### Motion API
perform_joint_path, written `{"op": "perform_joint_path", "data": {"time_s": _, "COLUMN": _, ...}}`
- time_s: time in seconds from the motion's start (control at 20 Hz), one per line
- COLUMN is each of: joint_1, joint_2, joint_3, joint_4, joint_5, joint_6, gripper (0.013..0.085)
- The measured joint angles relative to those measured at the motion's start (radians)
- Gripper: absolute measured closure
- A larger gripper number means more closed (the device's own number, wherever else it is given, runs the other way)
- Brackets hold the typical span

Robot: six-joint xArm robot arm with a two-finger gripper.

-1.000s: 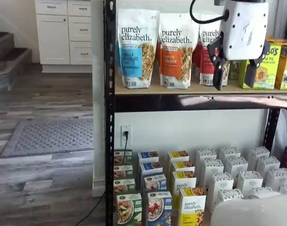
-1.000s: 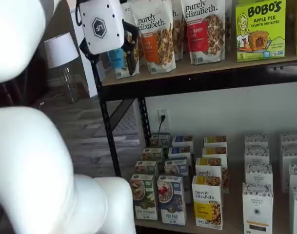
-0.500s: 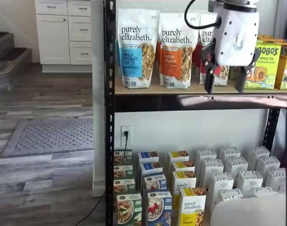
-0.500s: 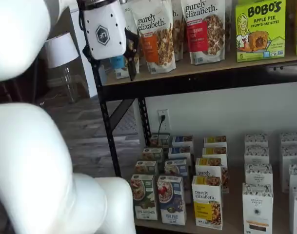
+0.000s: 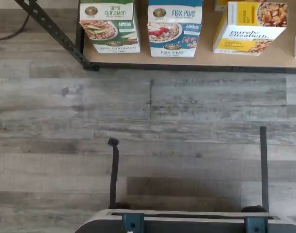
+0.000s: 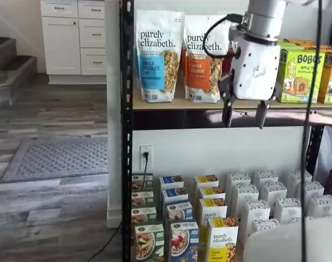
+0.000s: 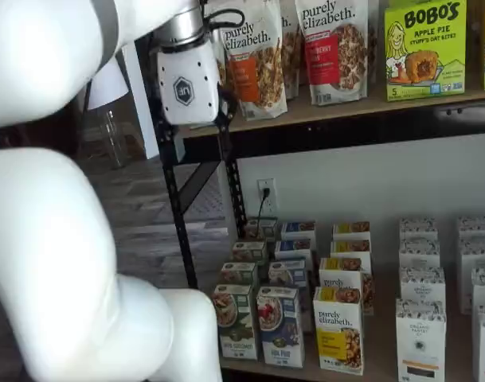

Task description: Pick up the blue and white box that is on the bottom shelf, the second box from the left

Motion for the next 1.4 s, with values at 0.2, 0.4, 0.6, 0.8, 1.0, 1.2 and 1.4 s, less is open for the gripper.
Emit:
{"op": "perform_joint_path", "data": {"time_s": 0.2, "joint_1": -0.004, "joint_2": 0.029, "joint_3": 0.06, "joint_4": 0.006, "joint_5": -0.068, "joint_6": -0.008, "gripper": 0.013}}
{"op": "perform_joint_path", "data": {"time_s": 0.4, "joint_1": -0.005, "joint_2": 0.057, "joint_3": 0.115, "joint_4": 0.011, "joint_5": -0.143, "joint_6": -0.014, "gripper": 0.013}}
{"op": "perform_joint_path", "data": {"time_s": 0.6, "joint_1": 0.007, "joint_2": 0.092, "joint_3": 0.17, "joint_4": -0.009, "joint_5": -0.236, "joint_6": -0.006, "gripper": 0.013}}
{"op": "perform_joint_path", "data": {"time_s": 0.8, "joint_1": 0.017, "joint_2": 0.121, "joint_3": 0.207, "joint_4": -0.024, "joint_5": -0.31, "joint_6": 0.003, "gripper": 0.013}}
{"op": "perform_joint_path", "data": {"time_s": 1.0, "joint_1": 0.028, "joint_2": 0.16, "joint_3": 0.233, "joint_4": -0.022, "joint_5": -0.368, "joint_6": 0.01, "gripper": 0.013}}
{"op": "perform_joint_path", "data": {"time_s": 1.2, "joint_1": 0.048, "joint_2": 0.209, "joint_3": 0.258, "joint_4": -0.035, "joint_5": -0.426, "joint_6": 0.032, "gripper": 0.013}}
{"op": "perform_joint_path", "data": {"time_s": 1.4, "joint_1": 0.067, "joint_2": 0.266, "joint_3": 0.292, "joint_4": -0.032, "joint_5": -0.525, "joint_6": 0.046, "gripper": 0.013}}
